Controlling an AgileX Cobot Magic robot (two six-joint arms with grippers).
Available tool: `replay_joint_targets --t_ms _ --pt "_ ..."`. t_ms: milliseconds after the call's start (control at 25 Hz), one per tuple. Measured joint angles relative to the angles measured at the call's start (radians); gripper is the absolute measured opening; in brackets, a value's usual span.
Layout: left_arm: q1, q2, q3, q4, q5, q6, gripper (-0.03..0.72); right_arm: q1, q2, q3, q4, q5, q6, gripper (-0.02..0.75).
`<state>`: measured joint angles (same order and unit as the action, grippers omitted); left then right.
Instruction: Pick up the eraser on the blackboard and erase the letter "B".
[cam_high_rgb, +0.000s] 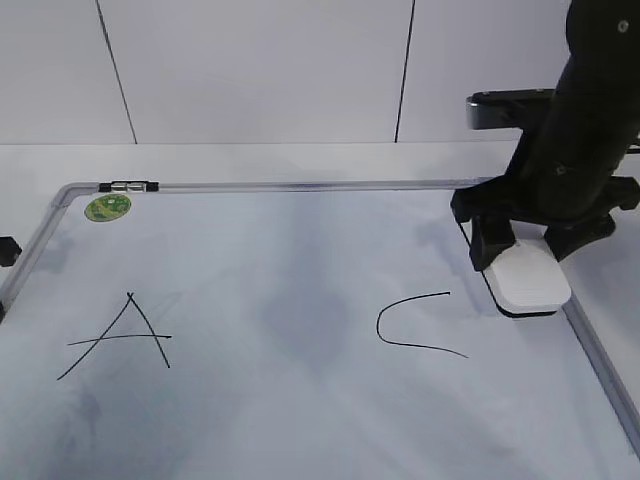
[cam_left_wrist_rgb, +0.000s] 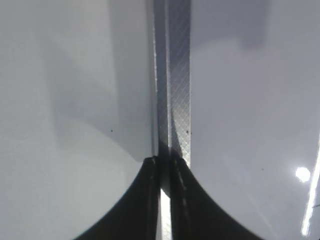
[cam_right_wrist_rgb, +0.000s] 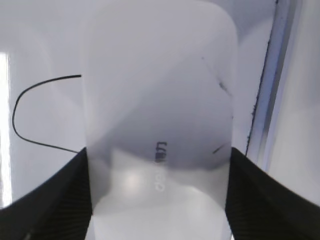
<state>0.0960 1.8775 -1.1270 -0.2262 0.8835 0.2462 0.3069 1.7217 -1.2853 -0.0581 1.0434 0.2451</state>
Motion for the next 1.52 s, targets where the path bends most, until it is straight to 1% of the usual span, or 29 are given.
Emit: replay_joint_targets --t_ms 240,400,760,1520 --pt "0.000 0.000 0.000 0.000 0.004 0.000 0.013 -0.098 0.047 0.000 0.001 -0.030 0.004 0.522" --pt "0.000 0.000 0.000 0.000 0.005 0.000 0.013 -0.143 0.079 0.000 -0.003 -0.030 -0.019 0.522" --pt "0.000 0.000 0.000 0.000 0.009 0.000 0.013 -0.147 0.172 0.000 0.000 -0.038 -0.074 0.522" --pt "0.000 0.000 0.000 0.000 0.011 0.000 0.013 -0.147 0.183 0.000 0.000 -0.038 -0.080 0.522"
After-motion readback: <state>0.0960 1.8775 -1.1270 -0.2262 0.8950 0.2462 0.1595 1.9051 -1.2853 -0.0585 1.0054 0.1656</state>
